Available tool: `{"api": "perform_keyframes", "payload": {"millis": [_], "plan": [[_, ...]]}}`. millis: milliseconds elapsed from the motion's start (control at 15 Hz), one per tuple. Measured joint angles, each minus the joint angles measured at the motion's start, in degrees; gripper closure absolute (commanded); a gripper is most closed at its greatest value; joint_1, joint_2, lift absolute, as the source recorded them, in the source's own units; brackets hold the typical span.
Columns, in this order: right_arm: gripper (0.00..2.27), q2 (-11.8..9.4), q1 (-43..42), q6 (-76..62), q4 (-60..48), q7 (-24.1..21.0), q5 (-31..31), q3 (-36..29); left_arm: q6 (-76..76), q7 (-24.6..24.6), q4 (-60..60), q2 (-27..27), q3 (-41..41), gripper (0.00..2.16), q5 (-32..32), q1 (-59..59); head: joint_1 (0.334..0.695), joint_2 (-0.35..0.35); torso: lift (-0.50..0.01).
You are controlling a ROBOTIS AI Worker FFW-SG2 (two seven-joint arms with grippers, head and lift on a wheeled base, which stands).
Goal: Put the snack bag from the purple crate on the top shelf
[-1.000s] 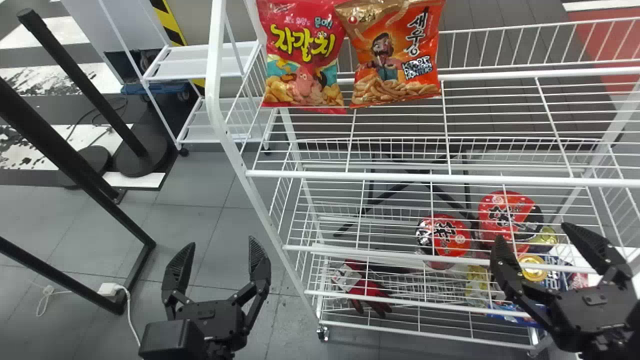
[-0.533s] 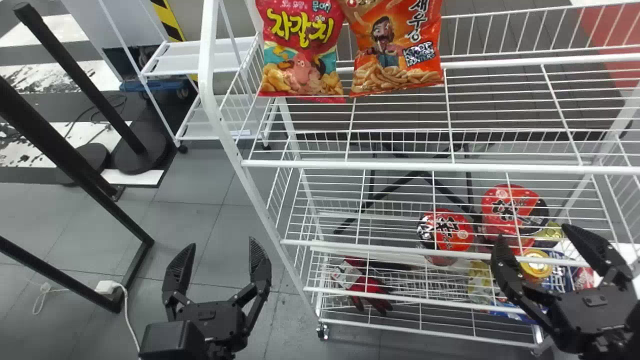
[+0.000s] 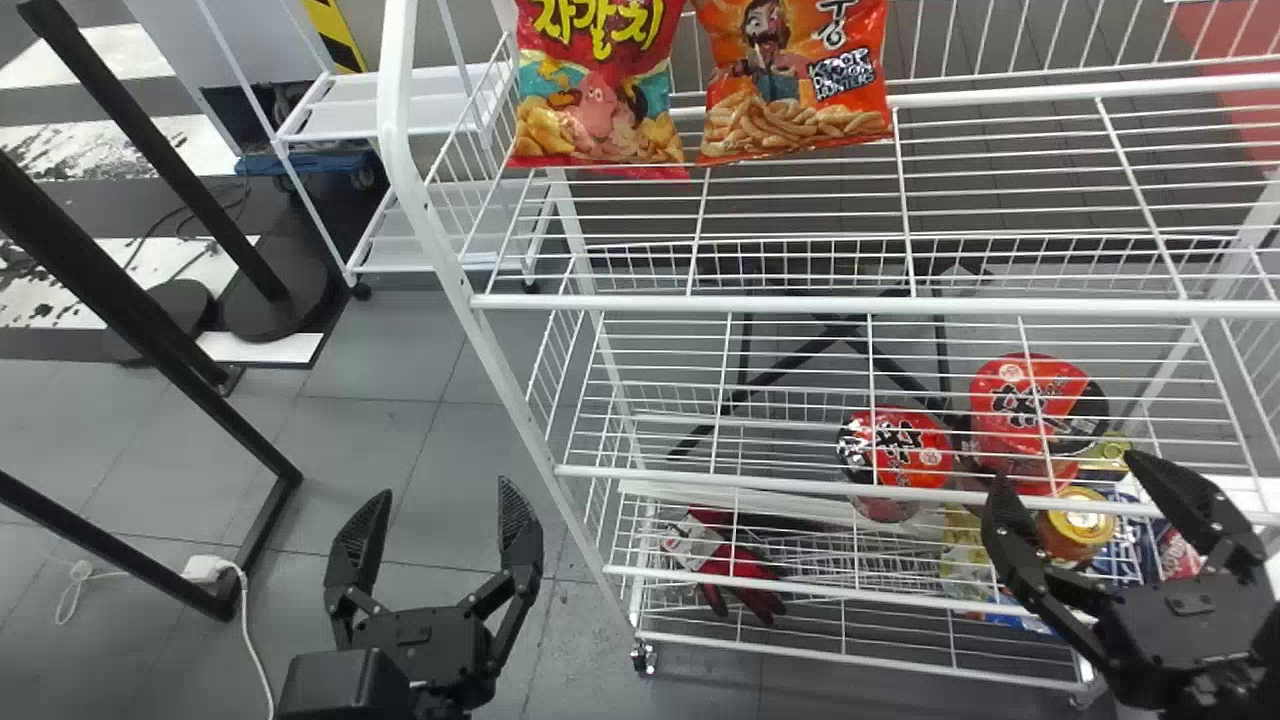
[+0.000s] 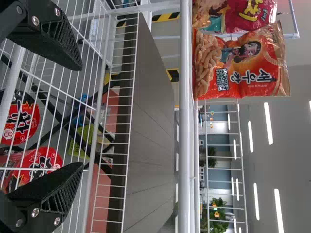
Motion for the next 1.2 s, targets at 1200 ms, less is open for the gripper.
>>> {"api": "perform_keyframes", "payload": {"millis": [1200], "plan": [[0.12, 0.06, -0.21, -0.36, 0.64, 0.0, 0.0, -0.19, -0.2, -0.3, 1.61, -0.08, 0.44, 0.12, 0.56, -1.08, 0.695, 0.223, -0.26]]}}
